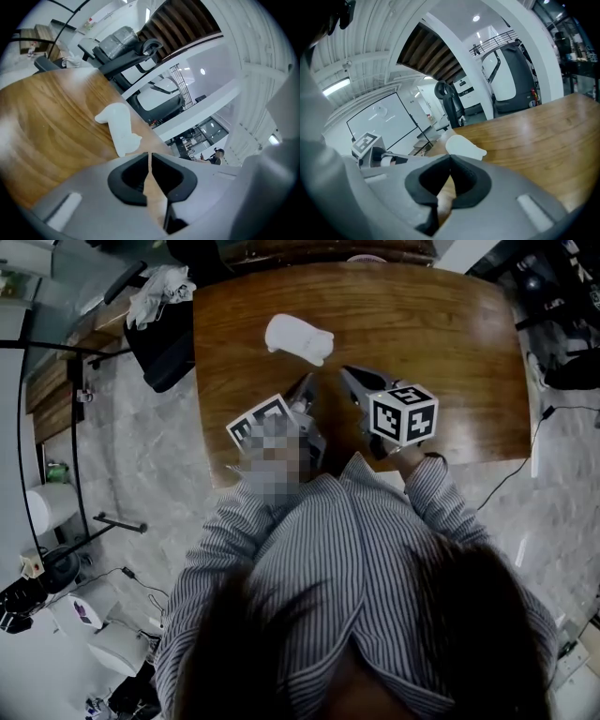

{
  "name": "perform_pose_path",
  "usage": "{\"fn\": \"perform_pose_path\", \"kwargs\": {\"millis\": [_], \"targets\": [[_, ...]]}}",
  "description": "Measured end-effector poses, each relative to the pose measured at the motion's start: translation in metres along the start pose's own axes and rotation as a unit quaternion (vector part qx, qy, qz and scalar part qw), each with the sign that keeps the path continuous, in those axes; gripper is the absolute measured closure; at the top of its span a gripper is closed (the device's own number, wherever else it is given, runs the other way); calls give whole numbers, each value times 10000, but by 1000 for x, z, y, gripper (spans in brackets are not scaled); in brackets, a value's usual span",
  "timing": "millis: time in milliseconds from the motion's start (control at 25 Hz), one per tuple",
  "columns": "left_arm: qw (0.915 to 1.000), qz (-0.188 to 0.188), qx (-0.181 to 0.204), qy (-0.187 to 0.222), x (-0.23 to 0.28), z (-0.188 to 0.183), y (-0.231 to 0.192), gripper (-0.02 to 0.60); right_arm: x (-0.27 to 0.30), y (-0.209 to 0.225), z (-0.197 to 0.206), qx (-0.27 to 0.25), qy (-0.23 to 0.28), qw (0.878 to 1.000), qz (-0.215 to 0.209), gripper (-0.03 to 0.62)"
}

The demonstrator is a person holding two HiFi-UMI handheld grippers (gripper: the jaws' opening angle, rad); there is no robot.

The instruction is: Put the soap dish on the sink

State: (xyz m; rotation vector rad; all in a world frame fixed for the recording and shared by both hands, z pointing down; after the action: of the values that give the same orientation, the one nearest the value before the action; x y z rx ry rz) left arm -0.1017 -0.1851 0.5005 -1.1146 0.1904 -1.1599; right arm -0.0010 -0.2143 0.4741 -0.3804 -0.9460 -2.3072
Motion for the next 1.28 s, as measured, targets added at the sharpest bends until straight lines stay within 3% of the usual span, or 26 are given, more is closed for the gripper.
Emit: {"fn": "perform_pose_path", "kwargs": {"millis": [200, 400, 720, 1280], "targets": [[9994, -54, 259, 218, -11, -2, 7, 581, -2, -11, 5, -13, 151, 9999, -9, 592], [9971, 27, 763, -1, -11, 2, 15, 581, -2, -13, 6, 111, 194, 9997, -36, 592], [9848, -53, 1733, -56, -11, -4, 28, 583, -13, -10, 1, -39, 236, 9997, 52, 592], [9849, -141, 1727, -62, -16, -3, 24, 583, -12, -14, 3, -205, 101, 9997, 22, 592]]}}
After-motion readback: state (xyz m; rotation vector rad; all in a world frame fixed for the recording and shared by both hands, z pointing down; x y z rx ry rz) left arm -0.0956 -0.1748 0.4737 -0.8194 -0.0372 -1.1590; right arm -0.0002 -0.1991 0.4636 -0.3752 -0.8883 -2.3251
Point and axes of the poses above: the fingertips, and each gripper's own axes: x forward along the fingers, y to its right, z out of its underside, the point moved 3 cm from there along -x, backward along the fingers, and after that the axes turned 4 degrees about x, right-handed, at the moved point
